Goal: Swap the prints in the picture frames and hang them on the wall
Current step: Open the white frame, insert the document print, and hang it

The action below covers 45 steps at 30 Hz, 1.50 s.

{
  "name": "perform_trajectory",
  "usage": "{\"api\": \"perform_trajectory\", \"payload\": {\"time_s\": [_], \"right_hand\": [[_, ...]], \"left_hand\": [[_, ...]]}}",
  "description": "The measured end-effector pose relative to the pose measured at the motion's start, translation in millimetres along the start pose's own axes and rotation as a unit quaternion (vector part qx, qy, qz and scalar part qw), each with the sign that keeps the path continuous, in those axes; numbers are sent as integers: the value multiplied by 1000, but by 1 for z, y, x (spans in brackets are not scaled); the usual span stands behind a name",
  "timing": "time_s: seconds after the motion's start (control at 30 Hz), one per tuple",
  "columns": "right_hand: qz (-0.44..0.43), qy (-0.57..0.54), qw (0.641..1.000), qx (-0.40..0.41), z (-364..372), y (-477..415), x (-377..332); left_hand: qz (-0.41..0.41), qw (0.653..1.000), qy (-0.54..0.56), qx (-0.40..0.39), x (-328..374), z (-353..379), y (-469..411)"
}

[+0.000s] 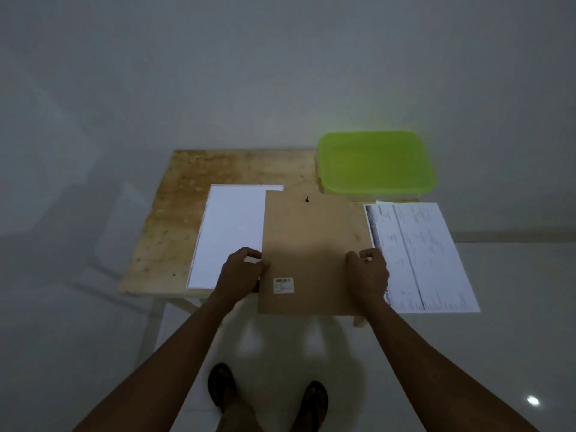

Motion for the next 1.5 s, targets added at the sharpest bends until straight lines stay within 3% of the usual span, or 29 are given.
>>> {"api": "perform_trajectory", "payload": {"time_s": [0.17, 0.37, 0.57, 0.87, 1.5], "right_hand": [[-27, 38, 998, -36, 51, 12, -29], [-68, 14, 996, -61, 108, 14, -58], [-74, 82, 985, -134, 154, -12, -91], [-12, 90, 978, -189, 166, -14, -79], [13, 67, 971, -229, 153, 0, -61]], "left_hand": [[-3, 998, -7, 55, -18, -58, -11], [33, 996, -32, 76, -33, -116, -50], [83, 991, -66, 77, -31, -169, -110], [100, 993, -69, 1, -54, -174, -154], [110, 985, -135, -3, -67, -157, -132]]}}
Point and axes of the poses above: each hand's wrist, its own y-axis away from the middle knuckle, its own z-axis out of the palm, x = y × z, the point moved 4 cm from there along -y, towards the middle knuckle, and after that the axes turned 1 degree about y, right-handed, at the moved point
